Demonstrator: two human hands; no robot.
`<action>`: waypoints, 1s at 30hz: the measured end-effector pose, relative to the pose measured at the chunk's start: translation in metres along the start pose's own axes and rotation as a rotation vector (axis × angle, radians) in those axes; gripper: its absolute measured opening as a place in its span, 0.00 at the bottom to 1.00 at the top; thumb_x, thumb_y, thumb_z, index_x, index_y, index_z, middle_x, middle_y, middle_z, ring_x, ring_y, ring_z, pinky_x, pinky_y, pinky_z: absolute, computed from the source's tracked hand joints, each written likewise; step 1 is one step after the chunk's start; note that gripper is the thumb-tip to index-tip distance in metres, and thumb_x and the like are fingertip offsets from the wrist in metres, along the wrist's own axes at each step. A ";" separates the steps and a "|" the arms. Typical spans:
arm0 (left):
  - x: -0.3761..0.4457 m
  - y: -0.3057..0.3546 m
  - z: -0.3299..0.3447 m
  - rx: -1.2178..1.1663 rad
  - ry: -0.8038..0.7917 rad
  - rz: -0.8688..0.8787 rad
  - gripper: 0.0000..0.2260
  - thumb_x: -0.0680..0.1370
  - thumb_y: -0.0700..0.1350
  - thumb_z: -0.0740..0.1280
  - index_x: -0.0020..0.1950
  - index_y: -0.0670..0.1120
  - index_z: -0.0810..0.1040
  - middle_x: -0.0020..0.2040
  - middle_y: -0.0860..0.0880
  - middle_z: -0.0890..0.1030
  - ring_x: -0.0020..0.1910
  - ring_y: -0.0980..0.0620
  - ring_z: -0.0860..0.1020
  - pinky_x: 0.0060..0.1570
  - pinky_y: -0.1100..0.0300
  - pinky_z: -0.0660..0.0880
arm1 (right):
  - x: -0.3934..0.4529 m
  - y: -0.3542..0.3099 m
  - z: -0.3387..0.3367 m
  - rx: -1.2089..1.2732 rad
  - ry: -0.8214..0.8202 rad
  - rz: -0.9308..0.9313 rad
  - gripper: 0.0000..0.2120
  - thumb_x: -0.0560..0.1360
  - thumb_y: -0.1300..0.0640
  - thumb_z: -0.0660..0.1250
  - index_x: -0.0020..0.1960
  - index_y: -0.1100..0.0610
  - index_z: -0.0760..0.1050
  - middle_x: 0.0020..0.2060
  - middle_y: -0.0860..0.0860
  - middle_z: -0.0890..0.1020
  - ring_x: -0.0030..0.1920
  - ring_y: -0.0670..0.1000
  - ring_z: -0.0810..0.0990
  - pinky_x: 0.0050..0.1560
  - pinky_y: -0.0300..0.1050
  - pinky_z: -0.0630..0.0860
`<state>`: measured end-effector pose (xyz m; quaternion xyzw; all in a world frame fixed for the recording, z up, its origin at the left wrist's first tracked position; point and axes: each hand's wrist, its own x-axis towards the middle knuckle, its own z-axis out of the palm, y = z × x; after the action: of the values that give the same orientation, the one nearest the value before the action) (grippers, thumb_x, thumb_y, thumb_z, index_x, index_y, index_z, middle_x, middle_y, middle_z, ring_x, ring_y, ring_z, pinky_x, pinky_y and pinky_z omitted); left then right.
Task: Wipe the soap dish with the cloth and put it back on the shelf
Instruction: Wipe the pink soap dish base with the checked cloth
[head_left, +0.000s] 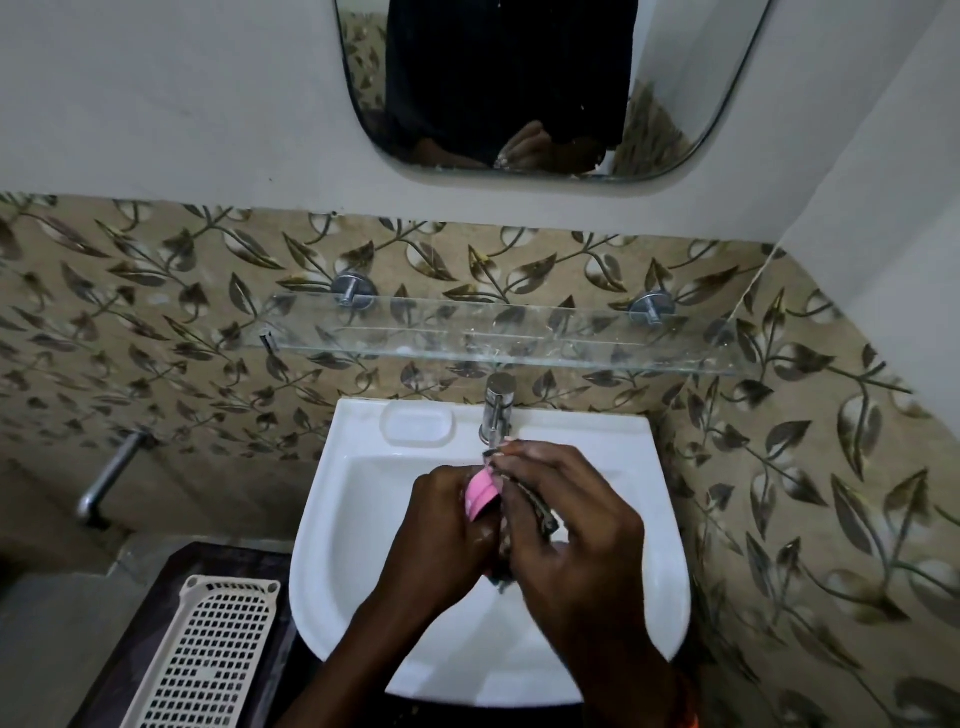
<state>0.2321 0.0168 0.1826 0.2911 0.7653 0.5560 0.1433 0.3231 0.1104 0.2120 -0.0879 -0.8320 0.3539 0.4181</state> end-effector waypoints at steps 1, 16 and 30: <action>-0.001 0.001 -0.001 -0.030 -0.008 -0.003 0.09 0.72 0.41 0.65 0.32 0.43 0.75 0.25 0.49 0.79 0.24 0.51 0.79 0.24 0.51 0.77 | 0.003 0.005 -0.002 -0.013 0.019 0.028 0.08 0.75 0.69 0.72 0.52 0.62 0.85 0.50 0.52 0.85 0.54 0.48 0.84 0.58 0.42 0.79; 0.002 0.003 -0.006 0.050 0.046 0.067 0.07 0.68 0.42 0.64 0.33 0.53 0.75 0.28 0.58 0.78 0.33 0.67 0.73 0.26 0.61 0.71 | -0.015 0.006 0.011 0.052 -0.103 -0.290 0.16 0.72 0.76 0.68 0.58 0.67 0.83 0.60 0.56 0.83 0.69 0.55 0.77 0.66 0.55 0.76; 0.006 0.015 -0.010 -0.062 0.098 0.090 0.07 0.68 0.48 0.63 0.32 0.46 0.73 0.25 0.51 0.72 0.28 0.58 0.68 0.28 0.60 0.67 | -0.008 0.012 0.014 0.151 -0.015 -0.125 0.13 0.73 0.75 0.69 0.55 0.65 0.84 0.59 0.53 0.85 0.68 0.54 0.79 0.66 0.58 0.76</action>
<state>0.2265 0.0164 0.2009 0.2932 0.7400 0.5987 0.0893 0.3162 0.1086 0.1932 -0.0012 -0.8099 0.3894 0.4386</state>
